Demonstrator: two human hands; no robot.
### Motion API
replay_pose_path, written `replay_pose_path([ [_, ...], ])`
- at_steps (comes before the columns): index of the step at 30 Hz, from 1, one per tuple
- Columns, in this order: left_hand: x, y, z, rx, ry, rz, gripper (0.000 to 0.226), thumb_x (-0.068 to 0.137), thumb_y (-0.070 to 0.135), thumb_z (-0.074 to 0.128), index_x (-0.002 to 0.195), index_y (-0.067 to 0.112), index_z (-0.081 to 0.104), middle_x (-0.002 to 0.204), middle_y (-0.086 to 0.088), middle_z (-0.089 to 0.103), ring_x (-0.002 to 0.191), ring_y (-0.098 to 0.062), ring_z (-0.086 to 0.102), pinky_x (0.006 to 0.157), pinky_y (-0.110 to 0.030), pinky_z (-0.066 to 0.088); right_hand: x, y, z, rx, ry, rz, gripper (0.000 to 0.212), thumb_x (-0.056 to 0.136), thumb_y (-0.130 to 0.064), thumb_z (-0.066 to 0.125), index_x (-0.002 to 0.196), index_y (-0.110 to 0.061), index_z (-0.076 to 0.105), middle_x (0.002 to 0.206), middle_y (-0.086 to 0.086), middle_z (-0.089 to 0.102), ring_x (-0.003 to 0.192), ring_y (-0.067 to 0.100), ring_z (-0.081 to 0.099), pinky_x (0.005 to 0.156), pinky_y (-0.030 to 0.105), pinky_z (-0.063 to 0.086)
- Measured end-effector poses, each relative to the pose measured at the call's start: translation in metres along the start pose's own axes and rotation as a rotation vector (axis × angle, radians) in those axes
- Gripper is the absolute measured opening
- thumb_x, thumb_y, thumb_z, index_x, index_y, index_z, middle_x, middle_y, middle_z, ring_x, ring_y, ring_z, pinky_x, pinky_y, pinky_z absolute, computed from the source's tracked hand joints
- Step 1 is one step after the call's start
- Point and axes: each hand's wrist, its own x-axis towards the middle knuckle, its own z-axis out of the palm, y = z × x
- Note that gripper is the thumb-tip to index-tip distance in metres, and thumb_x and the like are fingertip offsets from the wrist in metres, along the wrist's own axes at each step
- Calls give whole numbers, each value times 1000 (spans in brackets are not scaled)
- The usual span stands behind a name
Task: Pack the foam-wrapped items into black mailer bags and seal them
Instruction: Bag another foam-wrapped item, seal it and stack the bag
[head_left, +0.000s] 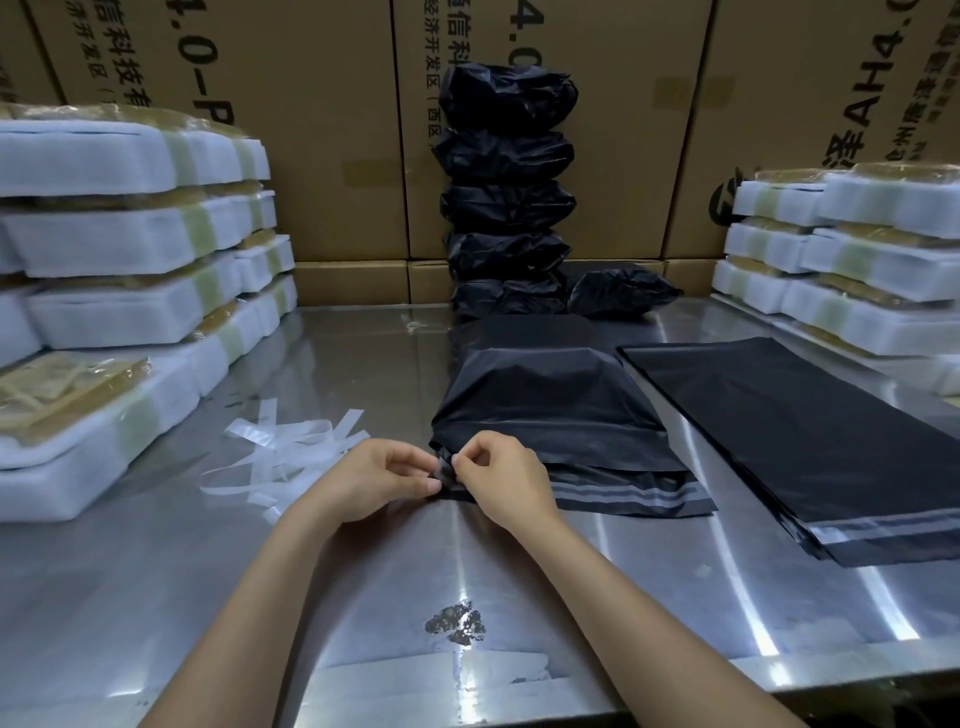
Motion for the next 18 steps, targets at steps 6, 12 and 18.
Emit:
replay_pose_path([
  [6, -2, 0, 5, -29, 38, 33, 10, 79, 13, 76, 79, 22, 73, 78, -4, 74, 78, -22, 62, 77, -35, 46, -3, 1, -3, 77, -61, 24, 29, 80, -58, 60, 76, -29, 60, 84, -12, 67, 88, 9, 61, 75, 30, 48],
  [12, -4, 2, 8, 1, 44, 48, 10, 78, 15, 76, 79, 24, 73, 71, 1, 73, 75, -17, 62, 71, -30, 44, -5, -1, 2, 10, -29, 18, 17, 86, -45, 59, 80, -29, 59, 88, -11, 66, 94, 13, 61, 75, 30, 45],
  [18, -2, 4, 7, -16, 48, 7, 11, 76, 14, 78, 81, 18, 69, 68, 3, 71, 75, -21, 57, 69, -28, 42, -5, 5, -5, 152, -8, 9, 19, 93, -32, 57, 76, -22, 56, 83, -9, 65, 88, 14, 60, 76, 29, 43],
])
